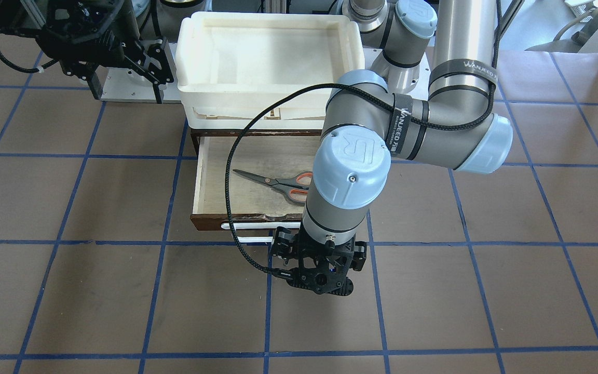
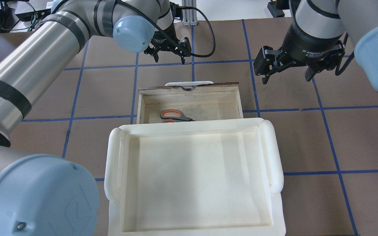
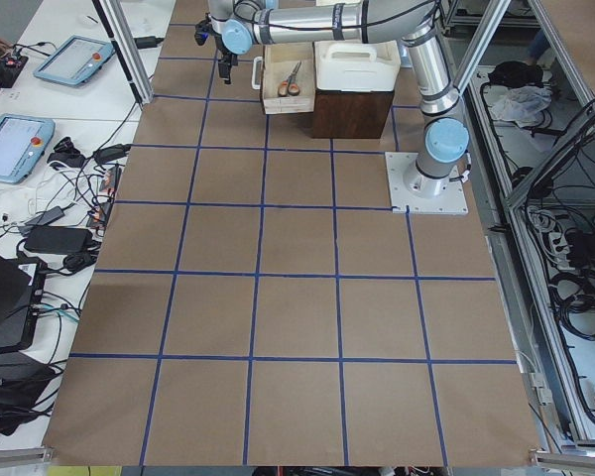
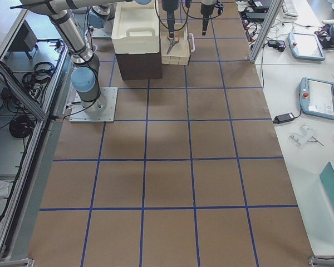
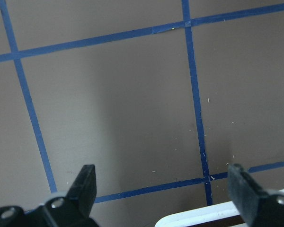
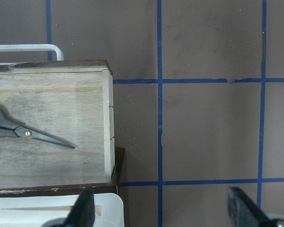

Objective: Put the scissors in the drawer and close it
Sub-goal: 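Position the left gripper above the drawer's white handle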

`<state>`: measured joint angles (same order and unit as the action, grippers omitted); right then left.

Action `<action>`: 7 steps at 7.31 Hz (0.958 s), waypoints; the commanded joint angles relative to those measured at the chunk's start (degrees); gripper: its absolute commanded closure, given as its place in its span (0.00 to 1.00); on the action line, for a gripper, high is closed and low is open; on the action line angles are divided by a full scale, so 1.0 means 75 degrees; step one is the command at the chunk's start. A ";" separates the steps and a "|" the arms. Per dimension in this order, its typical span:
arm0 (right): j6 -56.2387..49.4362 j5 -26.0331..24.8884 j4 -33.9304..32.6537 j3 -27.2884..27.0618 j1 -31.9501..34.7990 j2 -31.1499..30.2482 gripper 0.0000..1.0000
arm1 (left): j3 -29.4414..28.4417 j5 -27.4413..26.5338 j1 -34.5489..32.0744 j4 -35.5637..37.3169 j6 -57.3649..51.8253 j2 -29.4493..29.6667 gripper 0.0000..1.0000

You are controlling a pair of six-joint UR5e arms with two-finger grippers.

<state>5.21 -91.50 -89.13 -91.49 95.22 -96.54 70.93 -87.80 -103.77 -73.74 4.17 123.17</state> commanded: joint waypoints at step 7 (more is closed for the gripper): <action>-0.0119 0.0153 0.0236 0.0105 -0.0860 0.0286 0.00 | 0.0256 0.0235 -0.0110 -0.0314 0.0089 0.0300 0.00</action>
<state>4.83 -90.43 -87.57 -91.02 88.72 -94.55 72.13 -86.08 -104.52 -74.71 4.83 125.62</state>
